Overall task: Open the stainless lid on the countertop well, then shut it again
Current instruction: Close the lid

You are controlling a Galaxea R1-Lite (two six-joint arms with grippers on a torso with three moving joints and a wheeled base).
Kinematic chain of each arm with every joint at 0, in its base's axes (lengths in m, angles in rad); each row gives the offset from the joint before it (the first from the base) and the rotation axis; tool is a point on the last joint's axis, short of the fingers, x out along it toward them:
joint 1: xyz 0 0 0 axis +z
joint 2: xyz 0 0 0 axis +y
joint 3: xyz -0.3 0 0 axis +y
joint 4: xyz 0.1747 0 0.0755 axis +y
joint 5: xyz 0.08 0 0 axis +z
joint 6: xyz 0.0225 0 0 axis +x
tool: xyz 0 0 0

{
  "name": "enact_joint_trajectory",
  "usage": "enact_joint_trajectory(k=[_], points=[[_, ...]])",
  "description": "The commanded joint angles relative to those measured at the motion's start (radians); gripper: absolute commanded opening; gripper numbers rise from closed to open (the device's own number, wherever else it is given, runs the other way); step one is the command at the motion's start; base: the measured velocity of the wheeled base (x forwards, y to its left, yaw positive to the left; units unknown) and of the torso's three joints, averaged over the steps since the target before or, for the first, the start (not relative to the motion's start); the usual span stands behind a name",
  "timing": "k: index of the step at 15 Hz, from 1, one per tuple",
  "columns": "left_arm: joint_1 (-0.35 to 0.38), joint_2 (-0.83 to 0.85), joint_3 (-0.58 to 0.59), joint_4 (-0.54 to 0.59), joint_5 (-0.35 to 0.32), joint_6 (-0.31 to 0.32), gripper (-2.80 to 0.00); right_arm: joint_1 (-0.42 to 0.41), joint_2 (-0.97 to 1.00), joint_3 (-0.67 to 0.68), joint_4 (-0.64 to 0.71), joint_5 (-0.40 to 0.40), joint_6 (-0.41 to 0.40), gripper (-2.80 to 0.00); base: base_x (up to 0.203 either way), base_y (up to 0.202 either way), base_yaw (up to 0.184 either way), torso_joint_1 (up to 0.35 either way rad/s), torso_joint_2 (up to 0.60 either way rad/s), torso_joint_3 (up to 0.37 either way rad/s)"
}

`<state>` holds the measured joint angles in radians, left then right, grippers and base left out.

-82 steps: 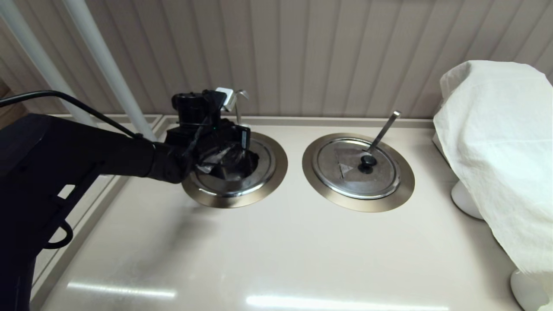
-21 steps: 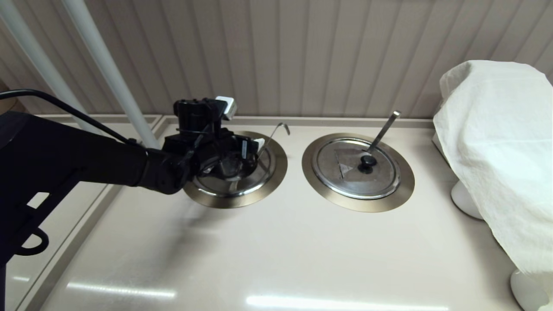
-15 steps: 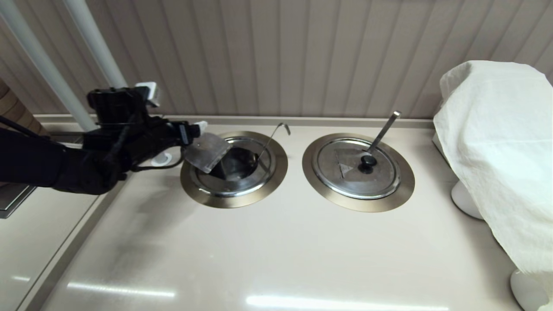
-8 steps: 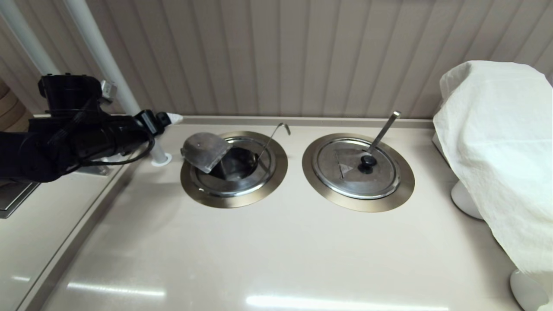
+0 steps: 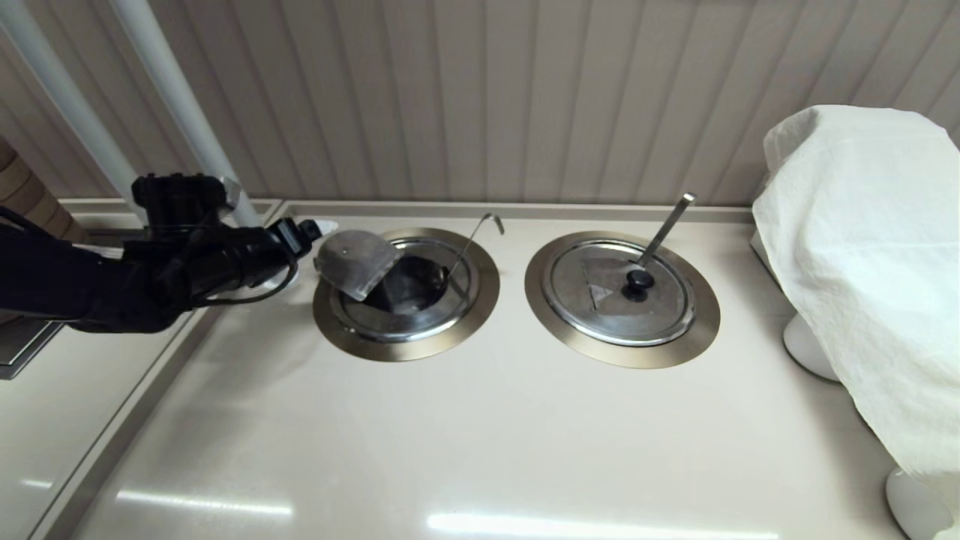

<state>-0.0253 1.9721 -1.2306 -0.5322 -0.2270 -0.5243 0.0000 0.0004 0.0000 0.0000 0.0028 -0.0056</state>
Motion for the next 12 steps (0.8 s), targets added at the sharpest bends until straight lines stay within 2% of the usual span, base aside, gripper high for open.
enact_joint_trajectory(k=[1,3,6,12], points=[[-0.003,0.063,0.028,-0.1,-0.002,0.0,0.0,0.0,0.0,0.0,0.0,0.0,-0.001,0.0,0.0,0.0,0.0,0.0,0.0,0.0],[-0.003,0.109,0.047,-0.193,-0.006,0.0,0.0,0.0,0.0,0.0,0.0,0.0,-0.001,0.0,0.0,0.0,0.0,0.0,0.0,0.0],[0.001,0.137,0.075,-0.255,-0.05,-0.001,0.0,0.0,0.0,0.0,0.0,0.0,-0.001,0.0,0.0,0.0,0.0,0.0,0.0,0.0],[0.005,0.165,0.066,-0.281,-0.059,-0.008,0.0,0.0,0.0,0.0,0.0,0.0,-0.001,0.0,0.0,0.0,0.0,0.0,0.0,0.0]])
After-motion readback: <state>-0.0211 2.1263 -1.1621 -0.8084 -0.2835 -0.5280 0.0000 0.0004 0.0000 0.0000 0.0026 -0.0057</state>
